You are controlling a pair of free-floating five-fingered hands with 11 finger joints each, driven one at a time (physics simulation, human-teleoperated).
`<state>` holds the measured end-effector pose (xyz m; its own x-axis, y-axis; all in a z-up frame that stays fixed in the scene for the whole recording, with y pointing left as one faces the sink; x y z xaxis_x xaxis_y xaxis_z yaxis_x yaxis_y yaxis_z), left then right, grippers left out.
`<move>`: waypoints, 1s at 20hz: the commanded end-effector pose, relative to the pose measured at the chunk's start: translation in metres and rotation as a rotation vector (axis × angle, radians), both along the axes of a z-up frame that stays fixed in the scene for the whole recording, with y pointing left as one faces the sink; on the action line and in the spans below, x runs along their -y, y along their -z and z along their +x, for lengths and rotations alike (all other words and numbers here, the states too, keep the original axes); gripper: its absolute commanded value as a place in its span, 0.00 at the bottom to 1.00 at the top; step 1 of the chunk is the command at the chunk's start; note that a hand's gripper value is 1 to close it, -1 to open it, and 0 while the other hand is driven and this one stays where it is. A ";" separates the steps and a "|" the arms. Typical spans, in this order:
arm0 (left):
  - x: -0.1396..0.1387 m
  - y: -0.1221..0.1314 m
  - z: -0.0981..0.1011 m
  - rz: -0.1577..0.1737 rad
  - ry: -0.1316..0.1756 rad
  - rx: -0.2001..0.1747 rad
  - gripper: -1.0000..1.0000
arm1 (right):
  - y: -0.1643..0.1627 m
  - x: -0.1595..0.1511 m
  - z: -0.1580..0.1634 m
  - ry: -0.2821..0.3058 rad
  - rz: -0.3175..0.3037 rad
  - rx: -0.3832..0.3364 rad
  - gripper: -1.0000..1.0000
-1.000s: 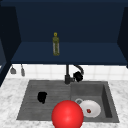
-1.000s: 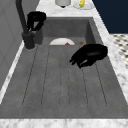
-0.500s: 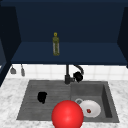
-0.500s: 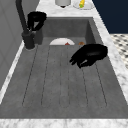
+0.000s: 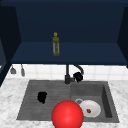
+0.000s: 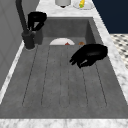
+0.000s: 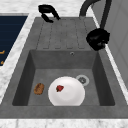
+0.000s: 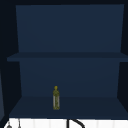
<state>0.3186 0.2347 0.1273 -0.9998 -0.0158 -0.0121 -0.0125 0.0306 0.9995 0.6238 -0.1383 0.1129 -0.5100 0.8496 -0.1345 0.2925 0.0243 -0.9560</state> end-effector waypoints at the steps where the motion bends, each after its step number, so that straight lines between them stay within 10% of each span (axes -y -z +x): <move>1: 0.000 0.000 0.000 0.000 0.000 0.000 0.50 | 0.000 0.005 -0.022 0.001 0.125 -0.055 1.00; 8: 0.000 0.000 0.000 0.000 0.000 0.000 0.50 | 0.015 0.020 0.001 -0.022 0.106 -0.025 1.00; 9: 0.000 0.000 0.000 0.000 0.000 0.000 0.50 | 0.016 0.021 0.003 -0.043 0.116 -0.026 0.00; 20: 0.000 0.000 0.000 0.000 0.000 0.000 0.50 | 0.007 0.036 -0.028 -0.059 0.131 -0.057 0.00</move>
